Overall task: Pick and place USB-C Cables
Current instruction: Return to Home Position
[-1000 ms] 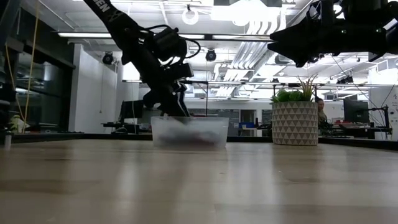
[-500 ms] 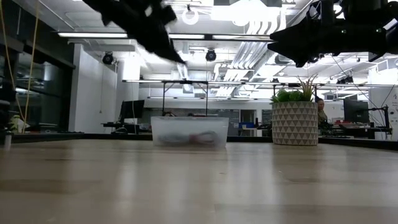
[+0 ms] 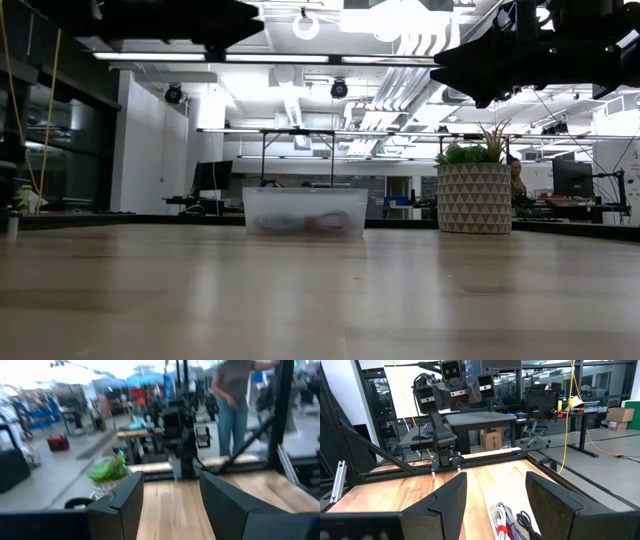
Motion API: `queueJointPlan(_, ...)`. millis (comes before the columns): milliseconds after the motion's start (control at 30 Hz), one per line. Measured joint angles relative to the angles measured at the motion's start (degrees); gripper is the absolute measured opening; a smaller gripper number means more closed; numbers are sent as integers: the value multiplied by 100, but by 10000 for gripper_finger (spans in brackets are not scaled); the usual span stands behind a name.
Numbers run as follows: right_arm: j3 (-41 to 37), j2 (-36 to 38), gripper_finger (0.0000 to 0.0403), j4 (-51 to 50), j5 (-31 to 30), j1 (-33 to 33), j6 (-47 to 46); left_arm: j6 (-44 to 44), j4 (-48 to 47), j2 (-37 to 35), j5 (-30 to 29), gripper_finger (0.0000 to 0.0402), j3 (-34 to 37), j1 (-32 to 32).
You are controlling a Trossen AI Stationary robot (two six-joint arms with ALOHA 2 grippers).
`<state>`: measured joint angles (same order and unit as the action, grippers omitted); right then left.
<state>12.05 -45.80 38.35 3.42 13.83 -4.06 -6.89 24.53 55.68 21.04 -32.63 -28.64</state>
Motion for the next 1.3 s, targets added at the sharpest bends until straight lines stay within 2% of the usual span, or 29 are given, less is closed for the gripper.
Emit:
queueJointPlan(67, 0, 0, 195, 2, 0, 0, -1, 81, 292, -188, -7, 170, 311, -79)
queueJointPlan(200, 0, 0, 195, 8, 0, 0, 1, 91, 128, -570, -5, 164, 561, -292)
queueJointPlan(400, 0, 0, 195, 79, -2, 1, 1, 83, -470, -1261, 129, 147, 565, -573)
queueJointPlan(600, 0, 0, 195, 76, -2, 0, 0, 104, -1289, -1962, 145, 98, 565, -579)
queueJointPlan(700, 0, 0, 195, 85, -2, 0, -2, 275, -1180, -2050, 217, 52, 749, -298)
queueJointPlan(800, 0, 0, 195, 90, -2, 0, -2, 510, -397, -2069, 72, 9, 1295, 223)
queueJointPlan(900, 0, 0, 195, 90, -2, 0, -8, 702, 384, -2072, -674, 9, 1892, 807)
queueJointPlan(1033, 0, 0, 195, 90, 0, 1, -6, 599, 626, -2114, -1227, 2, 2279, 1536)
queueJointPlan(1133, 0, 0, 195, 90, 0, 1, -37, 408, 483, -2309, -1307, 1, 2285, 1822)
queueJointPlan(1300, 0, 2, 195, 92, 9, 2, -67, 376, -369, -3020, -1251, 0, 2292, 1875)
